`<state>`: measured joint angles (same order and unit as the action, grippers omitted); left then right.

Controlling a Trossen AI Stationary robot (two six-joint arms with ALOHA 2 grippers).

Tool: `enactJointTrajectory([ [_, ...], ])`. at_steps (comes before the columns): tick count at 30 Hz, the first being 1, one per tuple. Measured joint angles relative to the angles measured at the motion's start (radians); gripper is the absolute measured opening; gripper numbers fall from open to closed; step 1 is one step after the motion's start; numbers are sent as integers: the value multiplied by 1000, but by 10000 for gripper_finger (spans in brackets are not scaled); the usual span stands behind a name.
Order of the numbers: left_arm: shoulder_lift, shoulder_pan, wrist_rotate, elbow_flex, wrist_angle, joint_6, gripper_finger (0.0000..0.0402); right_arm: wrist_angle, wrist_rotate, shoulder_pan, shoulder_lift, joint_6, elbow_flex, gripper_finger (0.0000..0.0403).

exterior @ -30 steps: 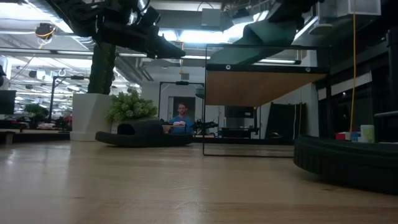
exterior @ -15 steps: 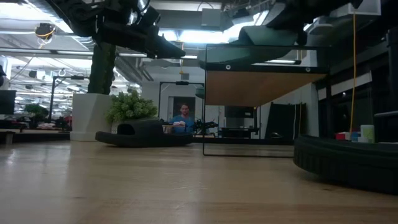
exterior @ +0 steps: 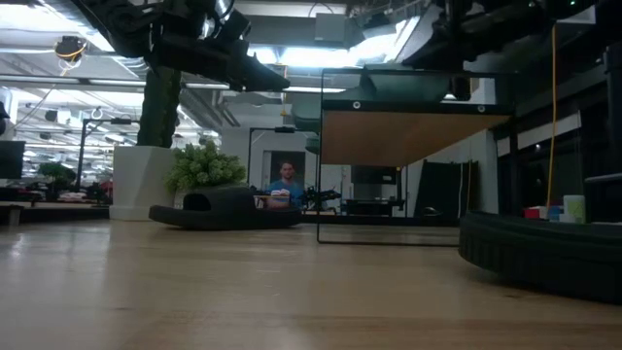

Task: Pick and place slides into the shelf
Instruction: Put the green slide on the shelf

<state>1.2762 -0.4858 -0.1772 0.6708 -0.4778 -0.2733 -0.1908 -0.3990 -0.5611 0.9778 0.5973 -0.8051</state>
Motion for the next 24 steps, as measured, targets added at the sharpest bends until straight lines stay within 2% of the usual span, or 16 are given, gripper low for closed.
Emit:
enactJointTrajectory([
  [7,0,0,0,0,0,-24,0,9,28,0,2,107,13,6],
  [12,0,0,0,0,0,-27,0,-30,61,0,3,105,13,6],
  [24,0,0,0,0,0,-27,0,-77,158,-4,77,-41,11,6],
])
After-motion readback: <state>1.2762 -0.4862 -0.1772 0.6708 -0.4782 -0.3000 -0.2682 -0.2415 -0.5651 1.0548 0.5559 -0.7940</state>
